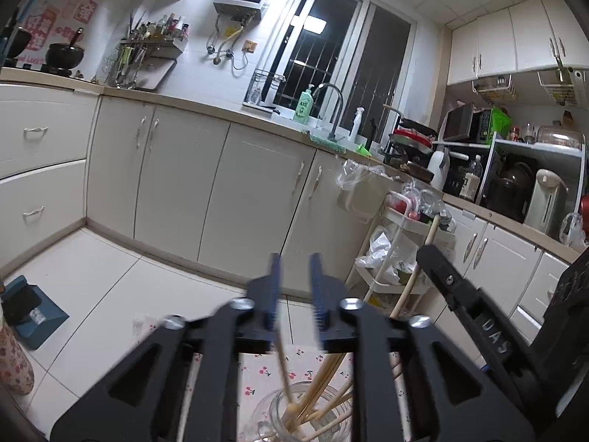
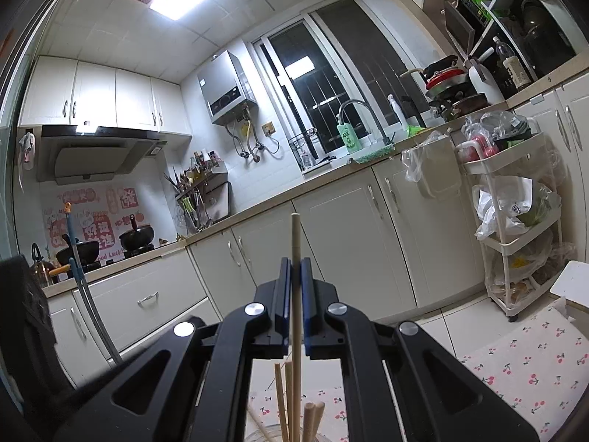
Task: Organize utensils
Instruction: 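Open both grippers to drop the chopsticks into the glass jar, then move both grippers down to the last chopsticks lying beside the jar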
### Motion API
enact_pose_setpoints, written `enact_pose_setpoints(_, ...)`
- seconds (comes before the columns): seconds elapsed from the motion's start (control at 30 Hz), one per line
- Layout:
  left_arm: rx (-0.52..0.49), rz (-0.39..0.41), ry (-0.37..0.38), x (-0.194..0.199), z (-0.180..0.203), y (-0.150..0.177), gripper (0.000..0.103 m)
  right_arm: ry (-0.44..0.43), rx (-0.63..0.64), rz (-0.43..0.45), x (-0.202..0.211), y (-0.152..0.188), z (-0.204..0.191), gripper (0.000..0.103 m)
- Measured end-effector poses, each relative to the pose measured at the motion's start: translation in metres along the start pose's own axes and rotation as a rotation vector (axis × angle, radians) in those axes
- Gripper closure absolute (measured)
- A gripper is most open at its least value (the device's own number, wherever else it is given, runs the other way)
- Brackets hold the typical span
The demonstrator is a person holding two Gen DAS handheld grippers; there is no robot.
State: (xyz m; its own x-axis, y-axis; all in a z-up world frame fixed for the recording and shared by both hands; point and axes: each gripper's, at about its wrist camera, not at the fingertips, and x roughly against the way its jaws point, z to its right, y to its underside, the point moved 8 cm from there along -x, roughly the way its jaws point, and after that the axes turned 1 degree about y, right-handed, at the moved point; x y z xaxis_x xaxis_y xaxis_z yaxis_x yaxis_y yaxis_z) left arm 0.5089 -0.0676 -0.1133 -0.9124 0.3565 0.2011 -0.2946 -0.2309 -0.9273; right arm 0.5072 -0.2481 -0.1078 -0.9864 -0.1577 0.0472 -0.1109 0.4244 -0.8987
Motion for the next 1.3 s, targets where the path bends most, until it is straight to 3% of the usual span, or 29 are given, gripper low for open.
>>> enact_pose_setpoints(0.03, 0.005, 0.009, -0.002, 0.005, -0.002, -0.004, 0.063, -0.001, 0.003, -0.004, 0.000, 0.000, -0.001, 0.097)
enact_pose_setpoints(0.17, 0.009, 0.041, -0.015, 0.022, -0.006, -0.018, 0.056, -0.002, 0.021, -0.043, 0.000, 0.008, -0.004, 0.097)
enact_pose_setpoints(0.23, 0.031, 0.052, -0.022, 0.032, -0.010, -0.024, 0.047, -0.004, 0.036, -0.069, 0.000, 0.015, -0.007, 0.097)
enact_pose_setpoints(0.33, 0.057, 0.052, -0.033, 0.041, -0.016, -0.029, 0.044, -0.013, 0.083, -0.122, -0.001, 0.030, -0.014, 0.095)
enact_pose_setpoints(0.37, 0.063, 0.052, -0.043, 0.044, -0.019, -0.029, 0.044, -0.011, 0.093, -0.134, 0.000, 0.034, -0.014, 0.090)
enact_pose_setpoints(0.4, 0.064, 0.051, -0.050, 0.048, -0.021, -0.029, 0.042, -0.006, 0.096, -0.141, 0.003, 0.035, -0.014, 0.075)
enact_pose_setpoints(0.43, 0.064, 0.049, -0.055, 0.052, -0.022, -0.029, 0.041, 0.000, 0.097, -0.136, 0.006, 0.033, -0.013, 0.068)
enact_pose_setpoints(0.67, 0.050, -0.002, -0.083, 0.077, -0.025, -0.017, 0.031, 0.060, 0.111, -0.096, 0.061, 0.003, 0.006, 0.063)
enact_pose_setpoints(0.77, 0.039, -0.066, -0.102, 0.089, -0.025, 0.004, 0.028, 0.126, 0.124, -0.220, 0.081, 0.025, 0.031, 0.062)
enact_pose_setpoints(0.87, 0.036, -0.172, -0.118, 0.094, -0.027, 0.039, 0.025, 0.165, 0.152, -0.446, 0.092, 0.081, 0.052, 0.062)
enact_pose_setpoints(0.93, 0.036, -0.277, -0.124, 0.091, -0.025, 0.072, 0.025, 0.162, 0.150, -0.591, 0.098, 0.122, 0.060, 0.066)
enact_pose_setpoints(1.0, 0.022, -0.364, -0.130, 0.086, -0.023, 0.099, 0.025, 0.163, 0.178, -0.677, 0.102, 0.151, 0.062, 0.074)
enact_pose_setpoints(1.1, 0.028, -0.439, -0.135, 0.085, -0.018, 0.126, 0.025, 0.165, 0.201, -0.767, 0.101, 0.178, 0.064, 0.084)
enact_pose_setpoints(1.3, 0.040, -0.482, -0.135, 0.086, -0.013, 0.142, 0.025, 0.113, 0.177, -0.810, 0.096, 0.183, 0.057, 0.084)
